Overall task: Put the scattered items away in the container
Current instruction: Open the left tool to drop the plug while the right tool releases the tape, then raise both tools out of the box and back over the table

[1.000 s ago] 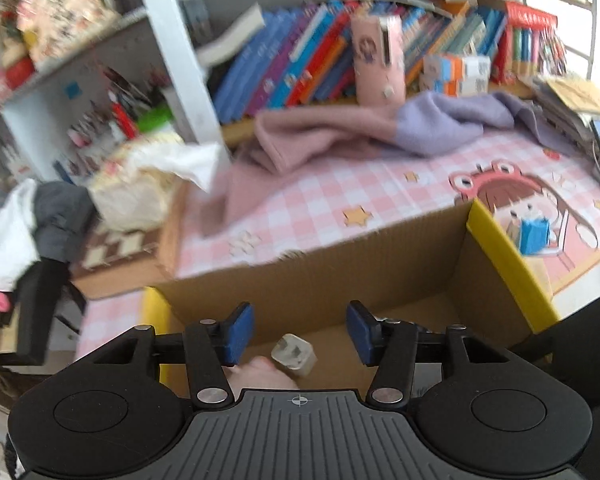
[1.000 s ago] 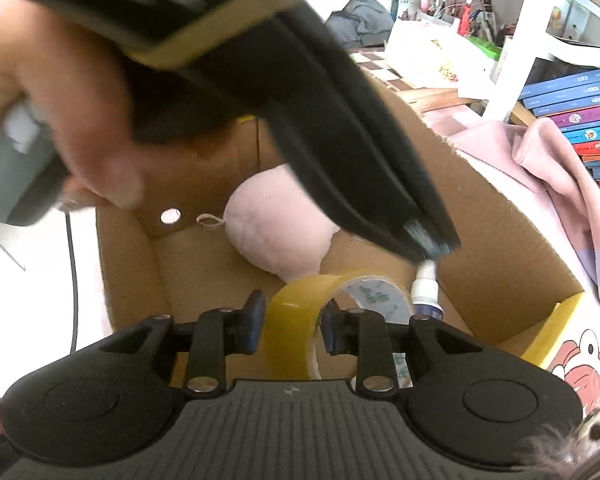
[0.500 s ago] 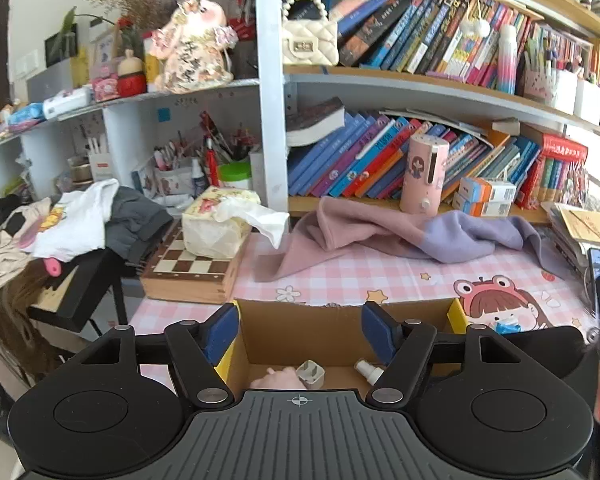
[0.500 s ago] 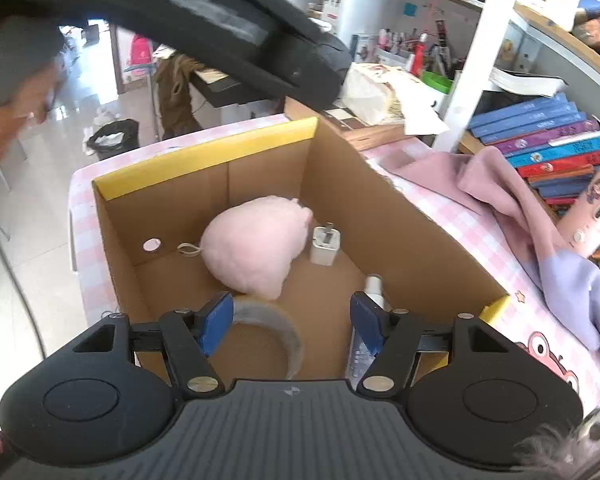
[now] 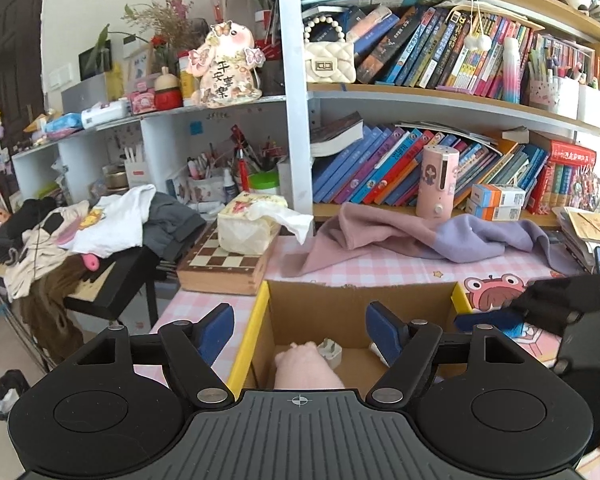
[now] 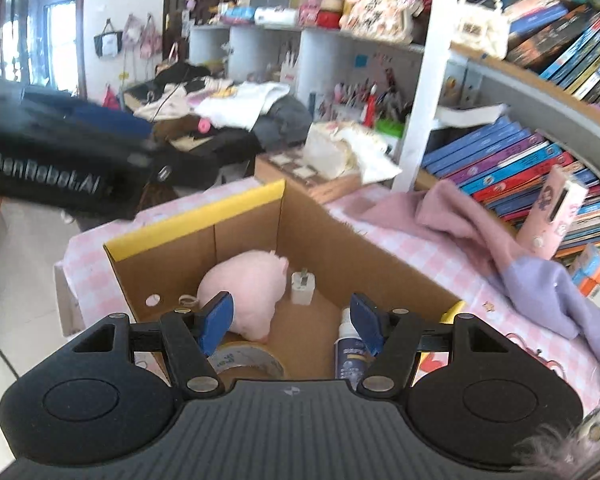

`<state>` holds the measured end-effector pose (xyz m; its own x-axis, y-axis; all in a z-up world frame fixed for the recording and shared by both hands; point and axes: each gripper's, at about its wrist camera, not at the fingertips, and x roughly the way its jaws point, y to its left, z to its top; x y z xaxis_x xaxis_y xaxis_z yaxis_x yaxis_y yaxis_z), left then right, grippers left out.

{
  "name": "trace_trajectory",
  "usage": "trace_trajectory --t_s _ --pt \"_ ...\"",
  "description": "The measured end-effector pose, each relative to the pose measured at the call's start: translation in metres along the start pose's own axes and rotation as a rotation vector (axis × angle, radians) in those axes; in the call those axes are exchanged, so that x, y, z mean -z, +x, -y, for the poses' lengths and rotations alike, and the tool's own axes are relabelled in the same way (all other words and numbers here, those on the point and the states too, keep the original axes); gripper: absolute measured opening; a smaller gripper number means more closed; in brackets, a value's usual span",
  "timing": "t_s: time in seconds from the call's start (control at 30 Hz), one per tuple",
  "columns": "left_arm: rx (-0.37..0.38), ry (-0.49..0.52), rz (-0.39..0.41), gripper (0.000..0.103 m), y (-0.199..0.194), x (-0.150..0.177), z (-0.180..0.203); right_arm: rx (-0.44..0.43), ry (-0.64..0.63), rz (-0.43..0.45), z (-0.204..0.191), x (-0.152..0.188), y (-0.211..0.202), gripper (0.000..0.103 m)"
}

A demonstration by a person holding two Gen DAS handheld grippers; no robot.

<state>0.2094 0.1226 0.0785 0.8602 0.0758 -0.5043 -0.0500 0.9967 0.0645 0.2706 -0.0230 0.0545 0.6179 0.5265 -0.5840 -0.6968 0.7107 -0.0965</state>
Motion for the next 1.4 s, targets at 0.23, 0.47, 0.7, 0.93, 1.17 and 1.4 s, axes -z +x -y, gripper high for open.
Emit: trace_trajectory --t_s 0.23,0.47,0.7,0.93,1.17,1.4 --pt "-0.02 -0.042 0.029 0.077 -0.023 0.014 -0.003 0.068 0.023 0.099 -0.002 0.006 -0.035 0.063" --pt "-0.045 -0.05 0.064 0.078 -0.047 0.028 0.0 0.131 0.121 0.148 -0.004 0.019 -0.065 0.063" --pt "-0.037 -0.069 0.097 0.078 -0.078 0.047 -0.003 0.195 0.174 0.176 -0.015 0.043 -0.097 0.063" --pt "-0.031 -0.046 0.103 0.078 -0.114 0.076 0.0 0.235 0.165 0.156 -0.045 0.071 -0.127 0.063" --pt "-0.036 -0.07 0.075 0.078 -0.141 0.108 0.005 0.273 0.206 0.135 -0.084 0.101 -0.151 0.063" --pt "-0.042 -0.095 0.044 0.083 -0.157 0.135 0.009 0.288 0.222 0.095 -0.109 0.125 -0.167 0.065"
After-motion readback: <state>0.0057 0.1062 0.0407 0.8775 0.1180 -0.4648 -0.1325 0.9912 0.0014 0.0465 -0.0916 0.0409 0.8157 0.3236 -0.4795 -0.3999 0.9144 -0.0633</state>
